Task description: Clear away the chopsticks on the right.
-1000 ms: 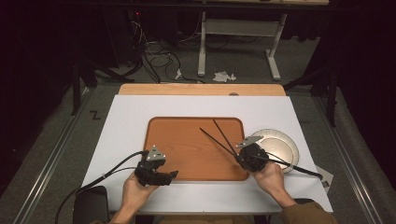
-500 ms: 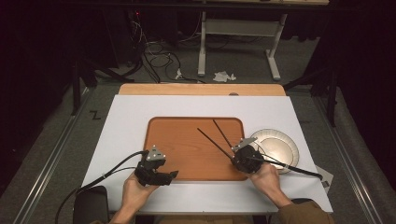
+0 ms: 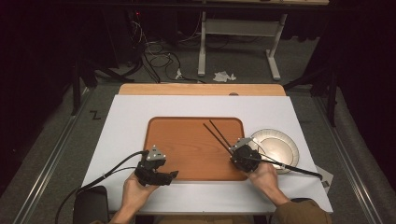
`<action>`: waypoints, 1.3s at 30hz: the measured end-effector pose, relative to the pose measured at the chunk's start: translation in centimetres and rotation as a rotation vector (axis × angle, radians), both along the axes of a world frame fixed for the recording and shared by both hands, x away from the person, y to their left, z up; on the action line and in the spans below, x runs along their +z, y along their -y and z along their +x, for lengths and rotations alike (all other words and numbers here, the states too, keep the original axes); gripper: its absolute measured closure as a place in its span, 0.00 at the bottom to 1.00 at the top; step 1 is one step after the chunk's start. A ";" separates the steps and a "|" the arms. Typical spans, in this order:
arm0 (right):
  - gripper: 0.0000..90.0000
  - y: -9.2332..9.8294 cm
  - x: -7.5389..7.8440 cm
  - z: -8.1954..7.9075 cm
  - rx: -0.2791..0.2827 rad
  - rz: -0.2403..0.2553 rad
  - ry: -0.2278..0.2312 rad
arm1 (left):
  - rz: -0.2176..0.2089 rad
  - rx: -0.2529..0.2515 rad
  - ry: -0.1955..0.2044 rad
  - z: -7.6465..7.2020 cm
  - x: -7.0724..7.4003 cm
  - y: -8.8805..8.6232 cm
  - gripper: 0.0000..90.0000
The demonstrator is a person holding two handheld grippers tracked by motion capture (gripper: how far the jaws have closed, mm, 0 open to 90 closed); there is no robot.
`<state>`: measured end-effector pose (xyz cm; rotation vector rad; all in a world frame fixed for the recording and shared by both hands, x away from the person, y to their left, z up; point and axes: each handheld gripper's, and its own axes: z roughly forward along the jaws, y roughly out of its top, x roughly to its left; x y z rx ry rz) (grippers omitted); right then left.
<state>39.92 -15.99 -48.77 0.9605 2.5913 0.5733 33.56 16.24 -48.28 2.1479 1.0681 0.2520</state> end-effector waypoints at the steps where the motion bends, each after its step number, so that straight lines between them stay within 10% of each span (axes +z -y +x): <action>1: 0.94 0.0 0.0 0.1 -0.007 -0.003 0.003 | -0.002 0.001 0.001 0.0 0.0 0.0 0.35; 39: 0.67 2.6 4.2 -1.0 0.022 0.164 0.095 | -0.004 0.008 0.013 -0.1 0.1 -0.1 0.36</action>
